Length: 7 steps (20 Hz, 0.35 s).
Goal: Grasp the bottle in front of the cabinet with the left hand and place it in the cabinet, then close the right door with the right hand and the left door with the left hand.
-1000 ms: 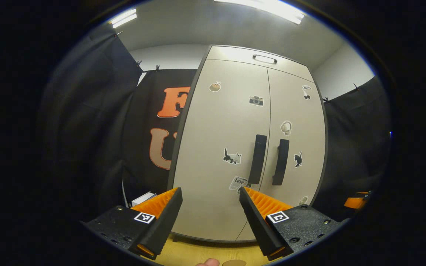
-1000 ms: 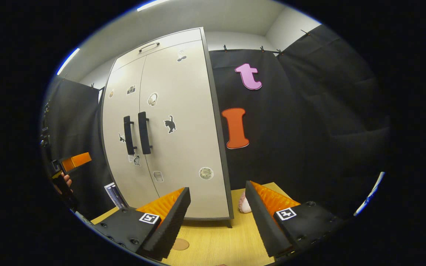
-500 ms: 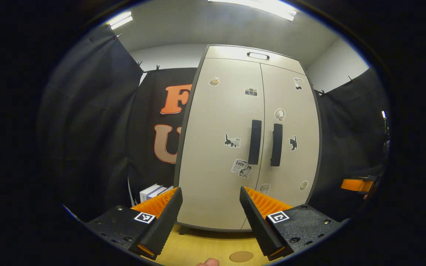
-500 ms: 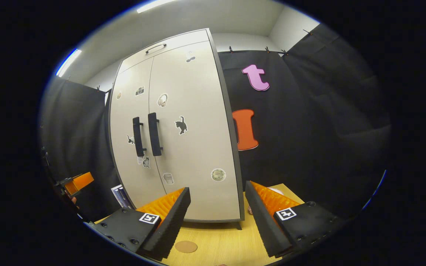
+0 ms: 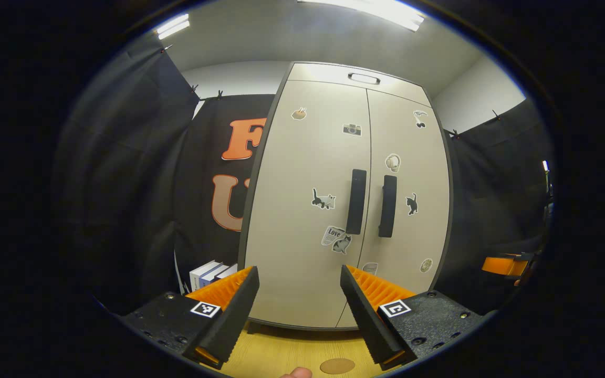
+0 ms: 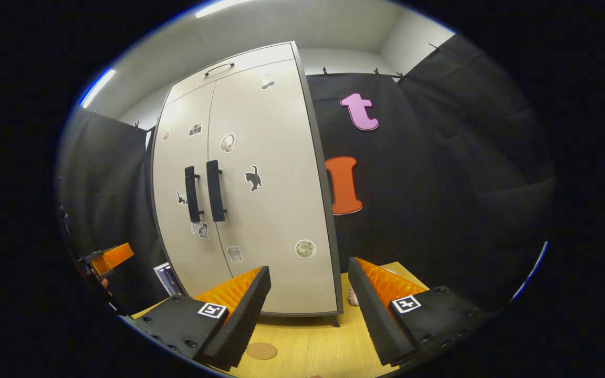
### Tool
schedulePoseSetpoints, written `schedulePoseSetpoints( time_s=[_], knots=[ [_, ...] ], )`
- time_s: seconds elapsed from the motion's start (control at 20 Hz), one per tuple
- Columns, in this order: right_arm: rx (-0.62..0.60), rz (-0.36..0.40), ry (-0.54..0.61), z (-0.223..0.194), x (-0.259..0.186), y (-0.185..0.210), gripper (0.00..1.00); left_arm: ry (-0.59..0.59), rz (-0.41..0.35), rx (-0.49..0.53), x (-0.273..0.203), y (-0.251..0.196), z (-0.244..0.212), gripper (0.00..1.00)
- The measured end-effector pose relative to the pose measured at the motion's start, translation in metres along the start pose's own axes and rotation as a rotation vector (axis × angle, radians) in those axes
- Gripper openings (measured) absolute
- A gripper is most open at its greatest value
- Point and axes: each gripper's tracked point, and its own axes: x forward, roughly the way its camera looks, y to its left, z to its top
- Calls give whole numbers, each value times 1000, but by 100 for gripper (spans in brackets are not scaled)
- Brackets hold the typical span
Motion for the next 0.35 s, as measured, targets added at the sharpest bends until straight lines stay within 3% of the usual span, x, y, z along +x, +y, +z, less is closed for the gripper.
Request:
schedulePoseSetpoints(
  time_s=[0.35],
  knots=[
    [3, -6, -7, 4, 1, 1, 98, 5, -9, -20, 1, -1, -2, 95]
  ],
)
